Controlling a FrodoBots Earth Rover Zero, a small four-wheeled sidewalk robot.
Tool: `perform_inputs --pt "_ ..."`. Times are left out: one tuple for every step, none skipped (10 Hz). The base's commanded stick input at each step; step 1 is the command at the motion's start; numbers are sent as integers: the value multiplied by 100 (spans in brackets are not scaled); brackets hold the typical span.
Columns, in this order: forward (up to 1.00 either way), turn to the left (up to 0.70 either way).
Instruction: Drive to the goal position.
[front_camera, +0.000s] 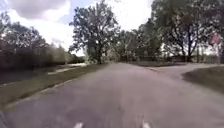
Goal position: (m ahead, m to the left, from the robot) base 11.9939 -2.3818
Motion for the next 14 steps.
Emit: perform_inputs --pt "100 -3" --pt "100 0" --pt "100 0" --pt "100 0" --pt "100 0" --pt "100 0" --pt "100 0" --pt "100 0" --pt "100 0" --pt "100 0" --pt "100 0" --pt "100 0" --pt "100 0" --pt "100 0"
